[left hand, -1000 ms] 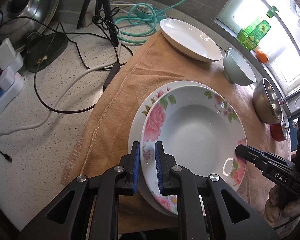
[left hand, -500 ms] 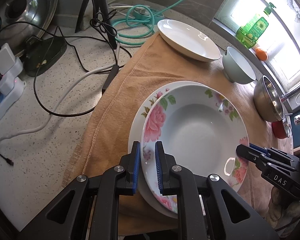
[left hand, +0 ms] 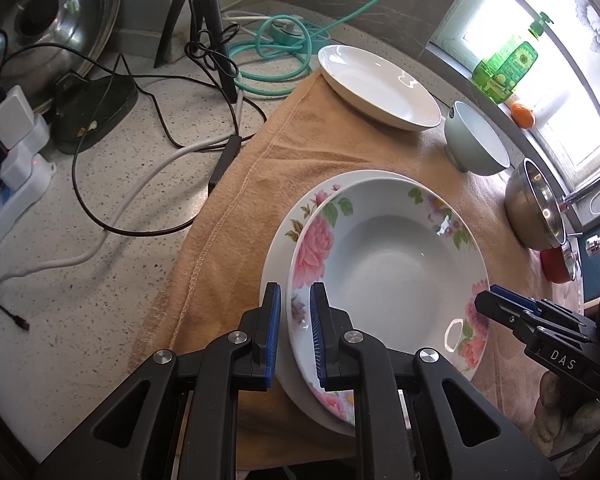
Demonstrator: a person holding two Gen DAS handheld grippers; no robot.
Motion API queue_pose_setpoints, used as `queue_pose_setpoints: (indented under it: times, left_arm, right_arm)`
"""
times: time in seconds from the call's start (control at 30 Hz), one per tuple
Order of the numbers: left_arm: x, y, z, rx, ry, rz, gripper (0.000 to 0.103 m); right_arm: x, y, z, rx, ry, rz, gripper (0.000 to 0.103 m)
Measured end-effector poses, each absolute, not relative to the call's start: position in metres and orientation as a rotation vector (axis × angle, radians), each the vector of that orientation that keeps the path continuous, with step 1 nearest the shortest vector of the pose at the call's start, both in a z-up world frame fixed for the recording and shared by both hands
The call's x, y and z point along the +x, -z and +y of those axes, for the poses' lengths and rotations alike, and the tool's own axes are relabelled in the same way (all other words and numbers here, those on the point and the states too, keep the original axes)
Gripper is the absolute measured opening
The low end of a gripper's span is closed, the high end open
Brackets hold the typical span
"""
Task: Organize plates and bowls
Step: 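Open the right gripper and pull it back from the stacked plates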
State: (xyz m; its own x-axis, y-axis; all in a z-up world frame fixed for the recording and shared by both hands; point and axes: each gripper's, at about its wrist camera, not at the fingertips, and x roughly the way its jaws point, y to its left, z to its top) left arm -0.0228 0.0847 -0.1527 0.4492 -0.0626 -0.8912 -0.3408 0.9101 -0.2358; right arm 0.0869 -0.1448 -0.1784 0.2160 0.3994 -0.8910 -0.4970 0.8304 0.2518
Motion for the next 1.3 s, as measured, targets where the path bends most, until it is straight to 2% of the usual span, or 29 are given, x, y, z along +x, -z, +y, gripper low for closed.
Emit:
queue_pose_setpoints:
  times: [0.63, 0.97, 1.3]
  left_arm:
    - [-0.04, 0.117, 0.12, -0.466, -0.274, 0.998, 0.013]
    - [-0.03, 0.106, 0.111, -0.445, -0.245, 0.972, 0.014]
    - [-0.025, 0.089, 0.09, -0.447, -0.214, 0.933, 0.014]
  right_arm:
    - [0.1, 0.142, -0.181, 0.053, -0.583, 1.091, 0.026]
    - [0.108, 0.12, -0.198, 0.123, -0.571, 1.023, 0.026]
    - [0.102, 0.098, -0.218, 0.067, -0.582, 1.018, 0.029]
